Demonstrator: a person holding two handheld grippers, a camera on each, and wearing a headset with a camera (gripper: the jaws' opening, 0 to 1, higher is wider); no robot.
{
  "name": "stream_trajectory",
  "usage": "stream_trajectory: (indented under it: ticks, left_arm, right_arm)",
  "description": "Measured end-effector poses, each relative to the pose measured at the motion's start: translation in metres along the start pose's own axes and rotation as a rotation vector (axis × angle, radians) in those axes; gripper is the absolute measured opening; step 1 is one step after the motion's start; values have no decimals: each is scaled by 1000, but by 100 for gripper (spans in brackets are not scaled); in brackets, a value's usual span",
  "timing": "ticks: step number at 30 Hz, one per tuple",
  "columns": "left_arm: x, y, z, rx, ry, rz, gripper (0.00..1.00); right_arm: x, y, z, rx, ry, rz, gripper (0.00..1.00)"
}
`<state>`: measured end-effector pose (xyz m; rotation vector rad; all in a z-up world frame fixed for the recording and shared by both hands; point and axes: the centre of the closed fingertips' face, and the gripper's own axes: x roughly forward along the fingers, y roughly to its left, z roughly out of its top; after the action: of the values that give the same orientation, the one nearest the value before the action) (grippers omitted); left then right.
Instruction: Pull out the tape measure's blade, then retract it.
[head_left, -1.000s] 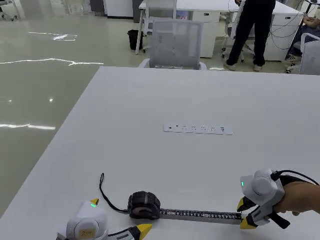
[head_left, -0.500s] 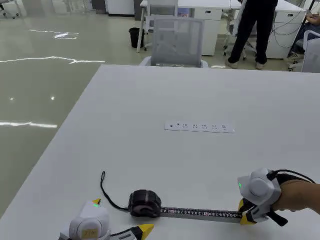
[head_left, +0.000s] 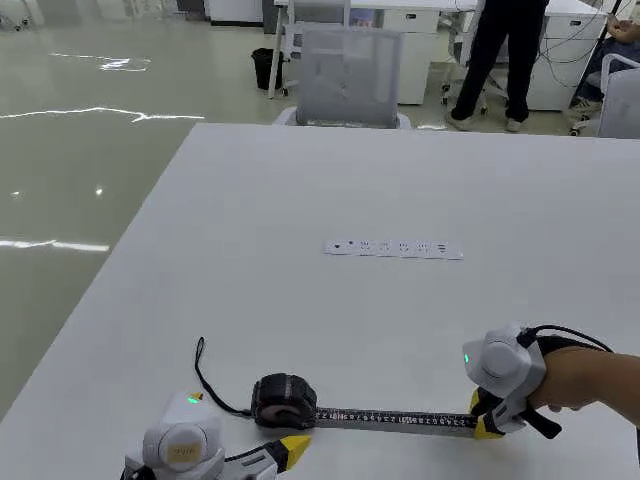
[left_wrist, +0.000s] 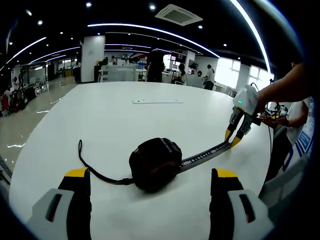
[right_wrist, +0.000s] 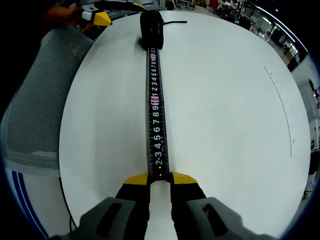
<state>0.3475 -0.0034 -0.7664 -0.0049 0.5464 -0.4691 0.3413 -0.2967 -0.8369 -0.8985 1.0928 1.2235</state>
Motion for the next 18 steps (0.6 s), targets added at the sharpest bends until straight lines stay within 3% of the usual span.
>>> stream_trajectory:
  ticks: [7,14,18]
  left_arm:
    - [12,-7,2,-21,11,19,99]
    - [23,-1,3,-82,21,64,99]
    - [28,4,1,-80,28,93,98]
  right_arm:
    - [2,-1,-1,12,9,0,15]
    - [2,-1,0,16,14,5,15]
    - [2,-1,0,25,20,6,15]
